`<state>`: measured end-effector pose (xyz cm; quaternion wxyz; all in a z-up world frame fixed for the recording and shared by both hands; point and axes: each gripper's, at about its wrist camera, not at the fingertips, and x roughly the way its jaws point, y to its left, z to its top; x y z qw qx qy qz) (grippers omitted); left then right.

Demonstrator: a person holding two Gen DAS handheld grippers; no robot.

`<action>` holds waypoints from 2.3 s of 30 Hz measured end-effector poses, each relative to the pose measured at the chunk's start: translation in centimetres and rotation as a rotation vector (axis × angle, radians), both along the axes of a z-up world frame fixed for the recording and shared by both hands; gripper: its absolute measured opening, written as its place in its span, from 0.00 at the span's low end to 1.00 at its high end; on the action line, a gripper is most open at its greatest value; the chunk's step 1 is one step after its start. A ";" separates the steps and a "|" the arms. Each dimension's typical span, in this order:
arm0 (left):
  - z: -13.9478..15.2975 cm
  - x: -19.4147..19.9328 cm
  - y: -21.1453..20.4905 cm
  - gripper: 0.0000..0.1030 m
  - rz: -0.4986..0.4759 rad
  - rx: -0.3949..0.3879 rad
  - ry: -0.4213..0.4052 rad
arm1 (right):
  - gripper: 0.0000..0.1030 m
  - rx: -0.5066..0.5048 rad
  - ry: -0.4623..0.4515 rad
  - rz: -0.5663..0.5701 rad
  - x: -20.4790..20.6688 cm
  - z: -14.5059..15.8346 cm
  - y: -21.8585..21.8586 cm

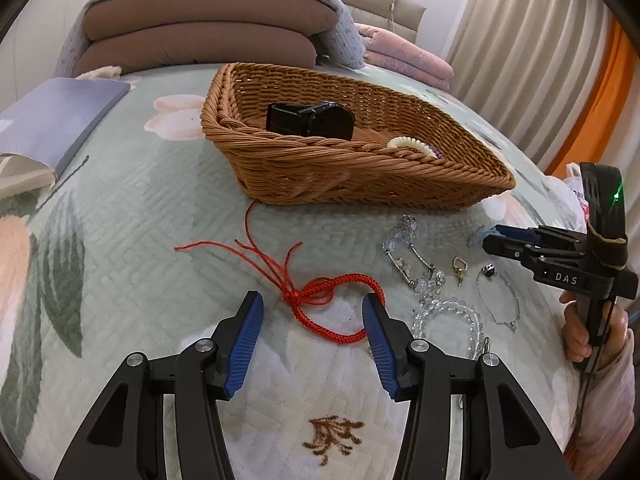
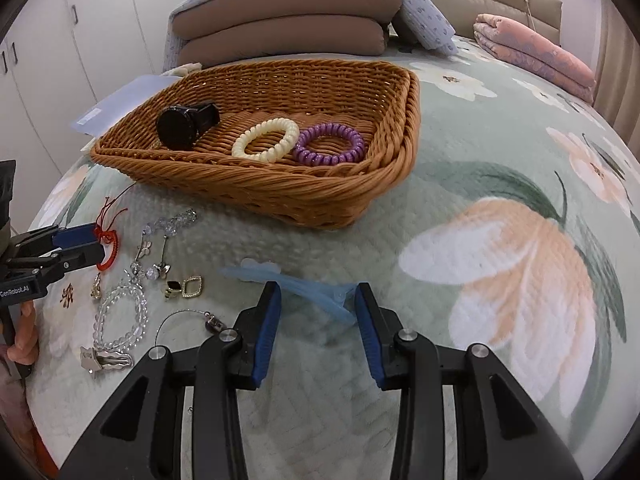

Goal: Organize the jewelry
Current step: 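Grasp the blue hair clip with the right tool while the left grasps the red string bracelet, then carry the clip and red bracelet into the basket and release both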

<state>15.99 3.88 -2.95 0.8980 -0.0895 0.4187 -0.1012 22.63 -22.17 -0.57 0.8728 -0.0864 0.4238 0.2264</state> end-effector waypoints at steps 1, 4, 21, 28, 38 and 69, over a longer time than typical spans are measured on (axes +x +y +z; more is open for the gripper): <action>0.0 0.0 0.0 0.51 0.000 0.000 0.000 | 0.40 -0.006 -0.006 0.004 0.0 0.0 0.1; 0.0 0.0 0.0 0.51 0.000 -0.001 0.000 | 0.40 -0.051 -0.043 0.019 0.0 0.1 0.6; -0.2 0.0 -0.3 0.33 -0.002 0.019 -0.002 | 0.30 -0.055 -0.057 0.135 0.2 -0.2 1.7; -0.4 0.1 0.0 0.14 0.006 0.005 0.002 | 0.15 -0.075 -0.068 0.185 -1.4 -0.1 2.3; -0.4 0.1 0.1 0.12 0.005 -0.002 0.006 | 0.29 -0.027 -0.020 0.167 0.0 -0.3 2.2; 11.8 0.2 -1.4 0.05 -0.051 -0.095 -0.319 | 0.14 0.293 -0.266 0.112 -3.2 11.6 -0.3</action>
